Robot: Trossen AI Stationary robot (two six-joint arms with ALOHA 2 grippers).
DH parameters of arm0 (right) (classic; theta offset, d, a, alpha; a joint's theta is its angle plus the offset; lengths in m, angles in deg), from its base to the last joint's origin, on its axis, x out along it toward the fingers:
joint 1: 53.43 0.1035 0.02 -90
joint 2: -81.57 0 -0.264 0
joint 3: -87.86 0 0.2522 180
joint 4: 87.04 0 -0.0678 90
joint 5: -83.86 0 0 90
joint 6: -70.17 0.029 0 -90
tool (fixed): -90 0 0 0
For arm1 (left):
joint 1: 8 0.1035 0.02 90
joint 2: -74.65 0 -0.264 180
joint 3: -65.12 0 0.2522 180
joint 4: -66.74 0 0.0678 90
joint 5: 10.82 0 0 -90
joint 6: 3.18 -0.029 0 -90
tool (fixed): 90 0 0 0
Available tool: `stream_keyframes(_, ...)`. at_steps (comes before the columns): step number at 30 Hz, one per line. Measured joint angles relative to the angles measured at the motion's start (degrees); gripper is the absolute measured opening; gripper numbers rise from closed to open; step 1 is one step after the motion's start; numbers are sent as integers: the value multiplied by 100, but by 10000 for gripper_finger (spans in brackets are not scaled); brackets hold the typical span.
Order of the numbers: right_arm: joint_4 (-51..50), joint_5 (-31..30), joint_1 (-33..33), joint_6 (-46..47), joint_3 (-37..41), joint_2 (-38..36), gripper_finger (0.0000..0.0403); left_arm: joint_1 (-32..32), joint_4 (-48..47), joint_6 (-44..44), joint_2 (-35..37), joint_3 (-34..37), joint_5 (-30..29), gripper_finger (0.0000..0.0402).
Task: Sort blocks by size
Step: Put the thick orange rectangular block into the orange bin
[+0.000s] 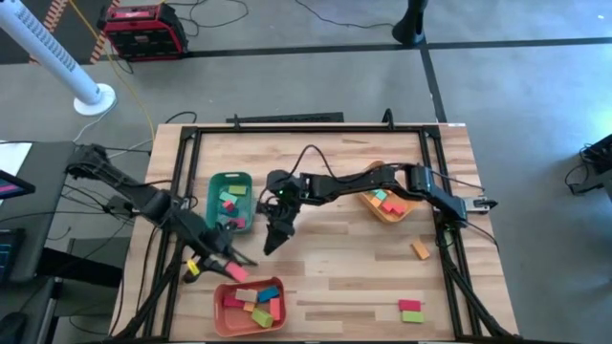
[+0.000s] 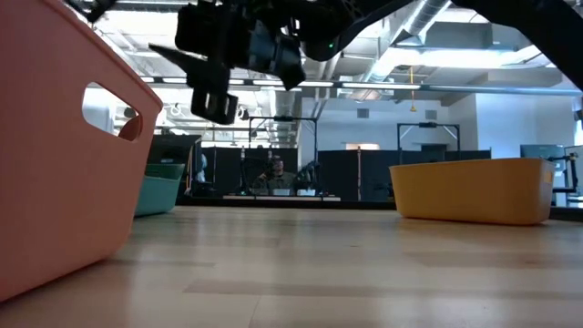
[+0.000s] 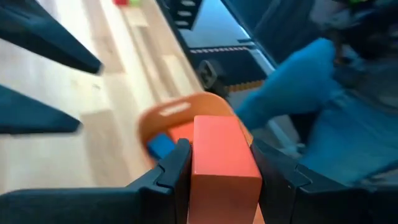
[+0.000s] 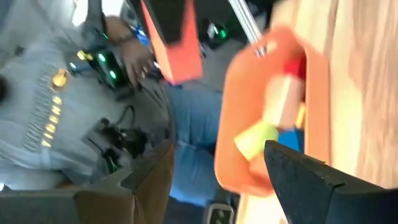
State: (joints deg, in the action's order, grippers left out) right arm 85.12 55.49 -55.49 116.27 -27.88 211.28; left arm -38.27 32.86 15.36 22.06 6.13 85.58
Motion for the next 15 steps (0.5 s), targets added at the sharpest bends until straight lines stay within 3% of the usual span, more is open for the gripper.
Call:
stream_keyframes(6, -1604, -204, 230, -1244, 0, 0, 276, -714, 314, 827, -126, 322, -71, 126)
stream_keyframes(15, -4302, -1002, 697, -3102, 0, -20, 276, -1295, 1257, 1268, -1275, 533, -378, 126)
